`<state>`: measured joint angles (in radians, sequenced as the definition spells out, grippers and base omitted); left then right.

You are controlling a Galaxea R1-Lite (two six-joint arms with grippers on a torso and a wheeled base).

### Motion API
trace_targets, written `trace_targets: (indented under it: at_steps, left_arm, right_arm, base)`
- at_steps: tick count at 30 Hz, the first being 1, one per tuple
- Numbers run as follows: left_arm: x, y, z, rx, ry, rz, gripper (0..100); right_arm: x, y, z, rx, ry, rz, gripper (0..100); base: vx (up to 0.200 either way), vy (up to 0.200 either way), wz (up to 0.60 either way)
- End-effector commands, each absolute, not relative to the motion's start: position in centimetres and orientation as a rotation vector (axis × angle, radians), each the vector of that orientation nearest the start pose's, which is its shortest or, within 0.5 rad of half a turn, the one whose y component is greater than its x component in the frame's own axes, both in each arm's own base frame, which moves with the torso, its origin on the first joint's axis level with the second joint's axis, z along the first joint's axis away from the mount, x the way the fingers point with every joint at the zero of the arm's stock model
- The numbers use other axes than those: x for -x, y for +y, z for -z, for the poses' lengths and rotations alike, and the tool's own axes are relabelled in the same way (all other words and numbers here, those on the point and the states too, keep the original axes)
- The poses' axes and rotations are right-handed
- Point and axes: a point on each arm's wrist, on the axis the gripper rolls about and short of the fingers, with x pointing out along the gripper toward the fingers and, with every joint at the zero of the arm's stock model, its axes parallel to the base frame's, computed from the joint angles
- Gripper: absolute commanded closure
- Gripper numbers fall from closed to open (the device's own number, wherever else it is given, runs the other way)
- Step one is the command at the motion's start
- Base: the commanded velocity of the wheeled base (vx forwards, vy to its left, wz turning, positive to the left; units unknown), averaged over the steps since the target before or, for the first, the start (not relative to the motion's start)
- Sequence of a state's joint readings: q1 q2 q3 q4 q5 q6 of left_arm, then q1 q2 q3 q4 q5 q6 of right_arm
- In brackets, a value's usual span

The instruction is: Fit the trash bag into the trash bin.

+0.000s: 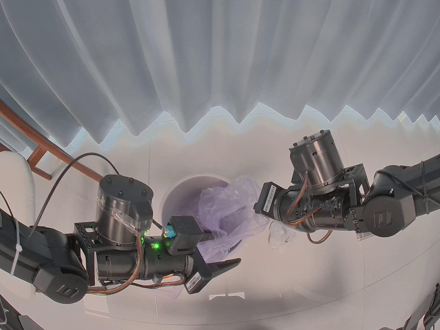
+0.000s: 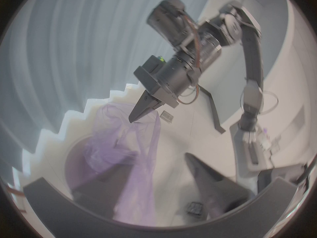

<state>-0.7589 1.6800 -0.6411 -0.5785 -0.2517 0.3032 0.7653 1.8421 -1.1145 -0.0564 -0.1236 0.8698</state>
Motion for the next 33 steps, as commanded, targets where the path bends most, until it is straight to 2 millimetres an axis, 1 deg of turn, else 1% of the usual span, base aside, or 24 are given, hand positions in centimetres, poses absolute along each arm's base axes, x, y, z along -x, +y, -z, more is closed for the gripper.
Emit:
trace_targets:
  at_steps: [1, 2, 3, 5, 6, 7, 8, 9, 13, 15, 16, 17, 18, 19, 21, 22, 23, 25, 29, 30, 33]
  left_arm:
    - [-18.7, -20.0, -16.7, -0.105, 0.348, 1.031, 0]
    - [-18.7, -20.0, -16.7, -0.105, 0.348, 1.031, 0]
    - [-18.2, -19.3, -17.9, 0.081, 0.393, 0.981, 0]
    - [-18.0, -18.4, -18.9, 0.213, 0.416, 0.928, 0]
    - [-18.0, -17.9, -19.2, 0.242, 0.417, 0.909, 0]
    - [-18.3, -16.7, -19.4, 0.287, 0.422, 0.864, 0]
    - [-18.3, -16.2, -19.3, 0.296, 0.424, 0.845, 0]
    - [-18.4, -15.1, -19.0, 0.303, 0.43, 0.806, 0]
    - [-18.1, -12.1, -17.5, 0.308, 0.451, 0.705, 0]
    - [-17.9, -10.9, -16.7, 0.3, 0.465, 0.662, 0]
    - [-17.9, -10.9, -16.7, 0.3, 0.465, 0.662, 0]
    - [-17.6, -10.0, -16.1, 0.286, 0.475, 0.632, 0]
    - [-17.6, -10.0, -16.1, 0.286, 0.475, 0.632, 0]
    - [-17.2, -9.2, -15.2, 0.27, 0.499, 0.612, 0]
    - [-16.7, -8.8, -14.4, 0.256, 0.527, 0.611, 0]
    - [-16.7, -8.8, -14.3, 0.254, 0.529, 0.61, 0]
    - [-16.2, -8.4, -13.5, 0.237, 0.557, 0.611, 0]
    - [-16.1, -8.2, -12.9, 0.206, 0.574, 0.622, 0]
    - [-16.2, -7.4, -11.5, 0.144, 0.616, 0.645, 0]
    - [-16.2, -7.4, -11.5, 0.144, 0.616, 0.645, 0]
    - [-16.8, -6.3, -10.2, 0.044, 0.63, 0.695, 0]
  right_arm:
    - [-25.2, 23.1, -17.8, -0.538, 0.731, -0.38, 100]
    - [-25.2, 23.1, -17.8, -0.538, 0.731, -0.38, 100]
    - [-25.2, 22.4, -18.3, -0.533, 0.726, -0.43, 100]
    - [-25.0, 21.6, -18.6, -0.518, 0.734, -0.48, 100]
    - [-25.0, 21.3, -18.7, -0.515, 0.735, -0.488, 100]
    - [-25.1, 20.8, -18.7, -0.507, 0.736, -0.5, 100]
    - [-25.1, 20.7, -18.7, -0.504, 0.736, -0.505, 100]
    - [-25.2, 20.5, -18.7, -0.505, 0.737, -0.511, 100]
    - [-25.4, 20.1, -18.9, -0.515, 0.734, -0.511, 100]
    - [-25.4, 20.0, -18.8, -0.516, 0.74, -0.512, 100]
    - [-25.4, 20.0, -18.8, -0.516, 0.74, -0.512, 100]
    - [-25.4, 20.0, -18.6, -0.513, 0.747, -0.51, 100]
    - [-25.4, 20.0, -18.6, -0.513, 0.747, -0.51, 100]
    - [-25.3, 20.0, -18.4, -0.513, 0.754, -0.507, 100]
    - [-25.2, 20.1, -18.2, -0.51, 0.762, -0.507, 100]
    - [-25.2, 20.1, -18.2, -0.51, 0.762, -0.507, 100]
    - [-25.1, 20.1, -18.2, -0.51, 0.762, -0.507, 100]
    - [-25.2, 20.1, -18.3, -0.513, 0.76, -0.507, 100]
    - [-25.2, 20.1, -18.3, -0.514, 0.761, -0.505, 100]
    - [-25.2, 20.1, -18.3, -0.514, 0.761, -0.505, 100]
    - [-25.1, 20.1, -18.2, -0.513, 0.763, -0.502, 100]
  base:
    - [0.0, 0.0, 0.0]
    - [0.0, 0.0, 0.0]
    - [0.0, 0.0, 0.0]
    - [0.0, 0.0, 0.0]
    - [0.0, 0.0, 0.0]
    - [0.0, 0.0, 0.0]
    - [0.0, 0.0, 0.0]
    - [0.0, 0.0, 0.0]
    - [0.0, 0.0, 0.0]
    - [0.0, 0.0, 0.0]
    - [0.0, 0.0, 0.0]
    - [0.0, 0.0, 0.0]
    - [0.0, 0.0, 0.0]
    - [0.0, 0.0, 0.0]
    - [0.0, 0.0, 0.0]
    - [0.0, 0.0, 0.0]
    - [0.0, 0.0, 0.0]
    - [0.0, 0.0, 0.0]
    - [0.0, 0.0, 0.0]
    - [0.0, 0.0, 0.0]
    - [0.0, 0.0, 0.0]
